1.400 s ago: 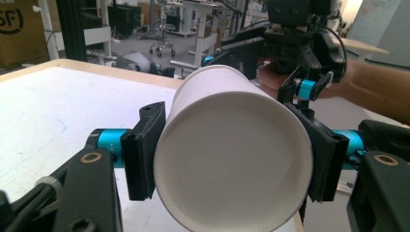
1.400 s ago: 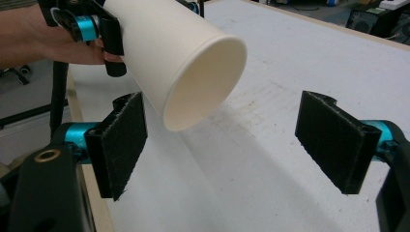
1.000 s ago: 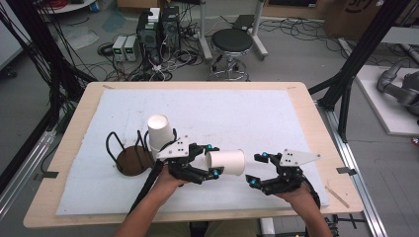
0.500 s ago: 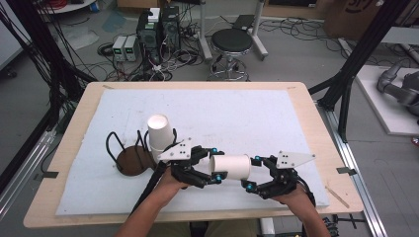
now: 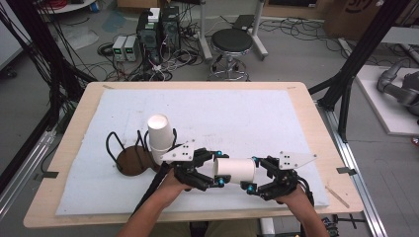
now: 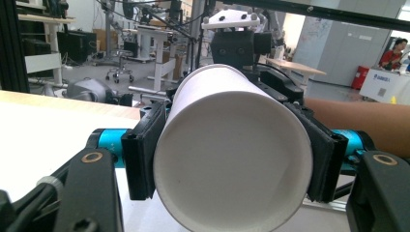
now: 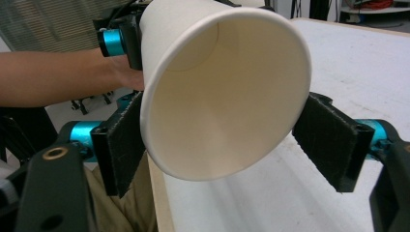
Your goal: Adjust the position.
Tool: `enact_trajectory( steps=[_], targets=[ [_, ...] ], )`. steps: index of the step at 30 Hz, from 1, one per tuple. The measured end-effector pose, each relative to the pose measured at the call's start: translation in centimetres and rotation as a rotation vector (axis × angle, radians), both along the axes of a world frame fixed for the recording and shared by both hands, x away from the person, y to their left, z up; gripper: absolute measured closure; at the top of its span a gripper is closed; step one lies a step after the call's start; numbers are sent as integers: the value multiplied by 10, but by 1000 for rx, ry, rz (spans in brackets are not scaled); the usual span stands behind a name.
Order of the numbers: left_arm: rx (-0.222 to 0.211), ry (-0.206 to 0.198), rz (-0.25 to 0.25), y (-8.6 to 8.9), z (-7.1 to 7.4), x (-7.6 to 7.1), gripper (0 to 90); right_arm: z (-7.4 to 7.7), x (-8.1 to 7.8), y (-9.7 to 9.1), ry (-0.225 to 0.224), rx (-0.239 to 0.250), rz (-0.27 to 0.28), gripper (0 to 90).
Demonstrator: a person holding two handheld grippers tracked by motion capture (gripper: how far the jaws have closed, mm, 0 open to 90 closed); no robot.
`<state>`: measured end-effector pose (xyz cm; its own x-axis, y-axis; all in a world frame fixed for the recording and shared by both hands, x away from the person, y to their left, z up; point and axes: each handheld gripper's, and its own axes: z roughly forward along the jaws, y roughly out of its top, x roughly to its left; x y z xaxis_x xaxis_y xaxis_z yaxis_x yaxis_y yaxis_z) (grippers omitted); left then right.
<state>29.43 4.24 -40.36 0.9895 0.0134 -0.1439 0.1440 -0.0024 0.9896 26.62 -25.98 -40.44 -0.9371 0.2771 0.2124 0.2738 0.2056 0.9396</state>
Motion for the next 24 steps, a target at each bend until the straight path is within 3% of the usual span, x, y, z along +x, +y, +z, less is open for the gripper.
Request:
enact_trajectory(
  steps=[5, 11, 24],
  targets=[
    [10, -4, 11, 0, 0, 0, 357, 0, 1, -2, -12, 3, 1, 264],
    [38, -2, 21, -1, -1, -1, 362, 1, 2, -4, 4, -28, 5, 300],
    [45, 4, 26, -2, -1, -1, 362, 2, 2, -8, 20, -19, 14, 355]
  ],
)
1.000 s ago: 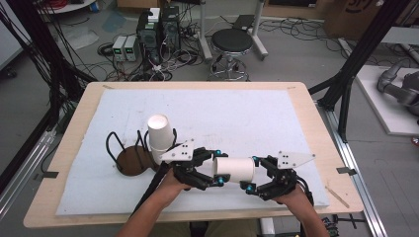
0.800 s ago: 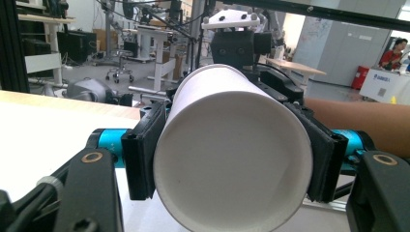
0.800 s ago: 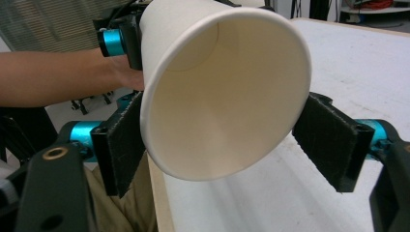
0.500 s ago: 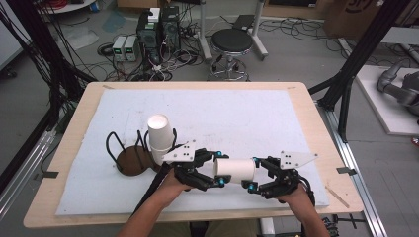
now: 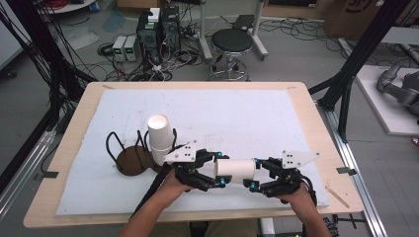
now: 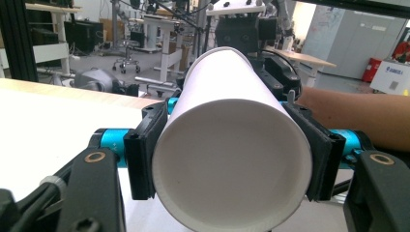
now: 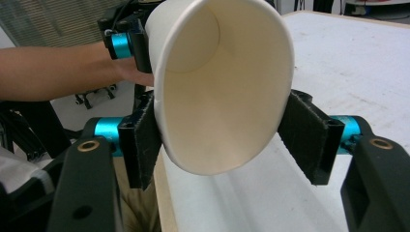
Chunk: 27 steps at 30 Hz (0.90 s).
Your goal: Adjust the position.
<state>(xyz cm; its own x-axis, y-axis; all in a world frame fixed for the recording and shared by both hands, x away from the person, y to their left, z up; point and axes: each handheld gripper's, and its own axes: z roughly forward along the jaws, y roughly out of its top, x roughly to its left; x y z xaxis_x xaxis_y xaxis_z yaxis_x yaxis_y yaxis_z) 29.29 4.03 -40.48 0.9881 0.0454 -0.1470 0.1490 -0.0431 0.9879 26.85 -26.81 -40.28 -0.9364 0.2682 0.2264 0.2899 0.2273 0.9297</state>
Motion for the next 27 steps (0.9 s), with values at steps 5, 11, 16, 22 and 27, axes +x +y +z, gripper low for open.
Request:
enact_trajectory(
  steps=[5, 11, 16, 22, 27],
  targets=[
    [27, 6, 33, -1, -1, 0, 325, 0, 0, 0, -5, -5, 0, 364],
    [48, 38, 77, -1, -2, 0, 222, -1, 1, -1, -10, -14, -12, 364],
    [85, 19, 104, 0, 2, -2, 149, 1, 1, -4, -8, -29, -23, 364],
    [166, -42, 102, 2, 16, -2, 138, 8, 3, -7, -36, -116, -45, 364],
    [251, -74, 76, -3, 24, 2, 139, 20, 7, -6, -49, -210, -42, 363]
  ],
)
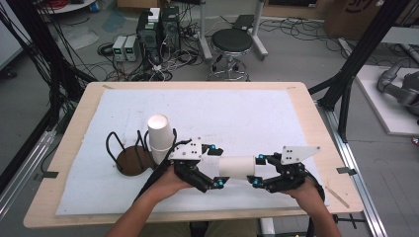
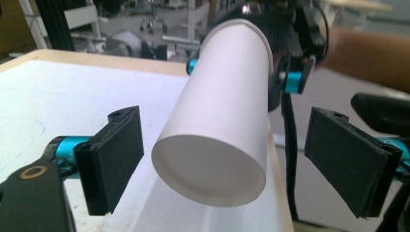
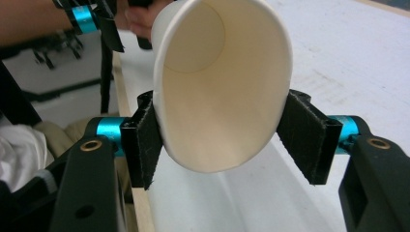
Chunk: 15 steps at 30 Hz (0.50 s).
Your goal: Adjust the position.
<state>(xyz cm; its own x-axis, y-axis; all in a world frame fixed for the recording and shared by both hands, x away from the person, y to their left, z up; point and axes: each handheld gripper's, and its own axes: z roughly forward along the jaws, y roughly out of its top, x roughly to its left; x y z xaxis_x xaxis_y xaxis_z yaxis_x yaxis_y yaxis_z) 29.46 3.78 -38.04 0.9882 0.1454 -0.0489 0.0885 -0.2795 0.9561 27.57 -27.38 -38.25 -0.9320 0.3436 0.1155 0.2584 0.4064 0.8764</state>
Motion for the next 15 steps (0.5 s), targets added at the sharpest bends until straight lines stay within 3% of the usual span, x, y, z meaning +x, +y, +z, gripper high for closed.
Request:
enact_trajectory(
  steps=[6, 15],
  targets=[
    [76, -6, -11, -7, 7, 6, 141, 21, 4, 3, -20, -120, 14, 360],
    [127, -3, -23, -13, 10, 11, 144, 50, 6, 15, -57, -317, 56, 357]
  ],
)
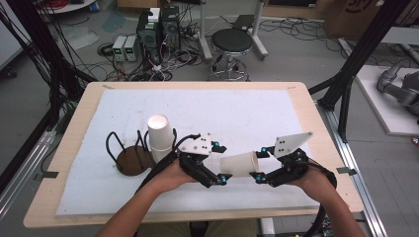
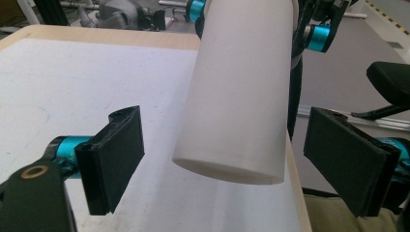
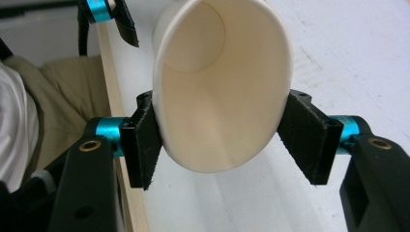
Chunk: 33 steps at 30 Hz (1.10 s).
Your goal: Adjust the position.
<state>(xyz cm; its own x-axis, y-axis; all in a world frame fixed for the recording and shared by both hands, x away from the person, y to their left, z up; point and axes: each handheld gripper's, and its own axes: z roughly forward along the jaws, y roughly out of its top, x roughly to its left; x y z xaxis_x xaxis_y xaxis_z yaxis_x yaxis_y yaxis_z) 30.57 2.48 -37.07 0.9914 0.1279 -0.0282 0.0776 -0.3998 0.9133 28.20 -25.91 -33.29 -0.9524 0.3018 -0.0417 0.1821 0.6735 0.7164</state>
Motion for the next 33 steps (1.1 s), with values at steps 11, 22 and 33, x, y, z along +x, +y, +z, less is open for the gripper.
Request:
enact_trajectory(
  steps=[11, 22, 33],
  targets=[
    [107, 7, -49, -13, -2, 1, 181, 14, 3, 23, -17, -157, 46, 352],
    [208, 45, -79, -22, -13, 1, 268, 8, 5, 44, 2, -290, 73, 345],
    [235, 71, -112, -28, -20, 1, 358, 4, 4, 49, 31, -311, 102, 329]
  ],
)
